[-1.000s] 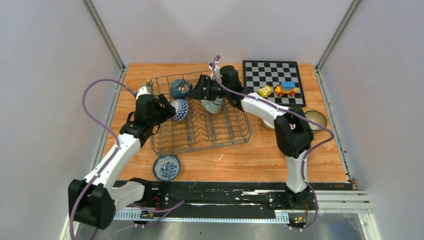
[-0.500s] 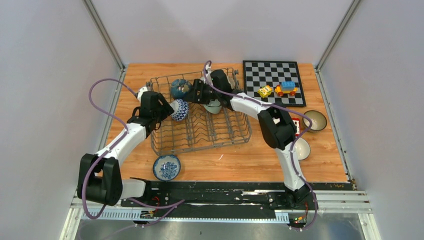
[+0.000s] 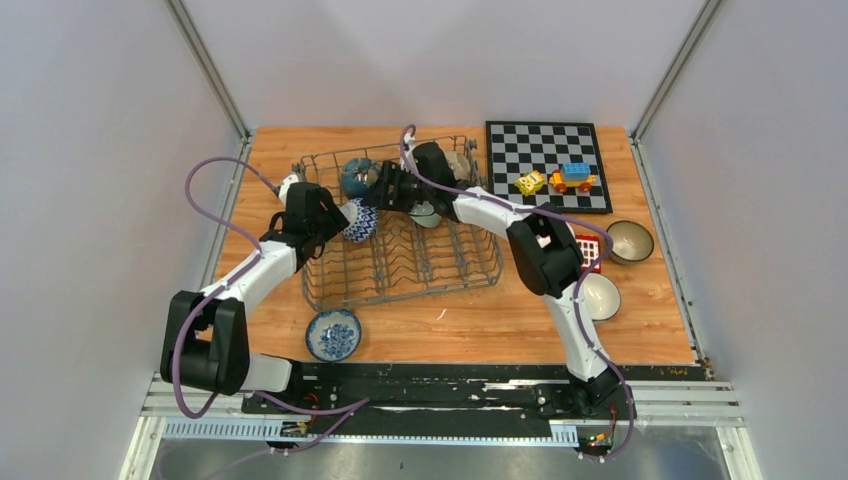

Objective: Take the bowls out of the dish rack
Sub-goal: Pick up the bowl from the dish rack.

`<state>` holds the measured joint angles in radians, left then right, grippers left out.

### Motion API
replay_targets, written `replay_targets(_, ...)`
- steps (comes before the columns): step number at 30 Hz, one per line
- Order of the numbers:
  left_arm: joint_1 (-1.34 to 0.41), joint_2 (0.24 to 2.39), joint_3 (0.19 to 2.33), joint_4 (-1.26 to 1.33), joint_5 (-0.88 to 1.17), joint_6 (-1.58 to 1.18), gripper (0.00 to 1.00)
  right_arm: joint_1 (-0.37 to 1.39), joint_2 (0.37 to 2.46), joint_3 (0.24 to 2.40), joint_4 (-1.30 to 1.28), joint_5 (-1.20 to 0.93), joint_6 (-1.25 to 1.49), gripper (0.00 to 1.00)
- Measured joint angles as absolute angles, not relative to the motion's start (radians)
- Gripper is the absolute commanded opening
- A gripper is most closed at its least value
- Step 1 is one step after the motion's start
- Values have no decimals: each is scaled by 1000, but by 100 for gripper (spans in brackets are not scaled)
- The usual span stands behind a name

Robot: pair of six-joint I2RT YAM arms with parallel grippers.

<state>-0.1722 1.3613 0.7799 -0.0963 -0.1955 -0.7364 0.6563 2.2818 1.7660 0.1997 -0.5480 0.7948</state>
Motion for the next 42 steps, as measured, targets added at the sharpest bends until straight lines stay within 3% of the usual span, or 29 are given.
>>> replay_targets(7, -171, 1372, 780, -75, -195, -736, 66, 665, 2283, 1757, 186, -537, 795, 66)
replay_targets(21, -171, 1398, 772, -54, -187, -743, 63, 671, 2283, 1694, 223, -538, 838, 45)
replay_targets(25, -171, 1398, 770, -54, -187, -744, 62, 671, 2280, 1683, 241, -538, 846, 45)
replay_targets(31, -171, 1398, 765, -54, -191, -744, 62, 677, 2261, 1653, 255, -532, 846, 56)
replay_targets(42, -171, 1398, 763, -54, -194, -744, 62, 692, 2212, 1619, 271, -516, 842, 54)
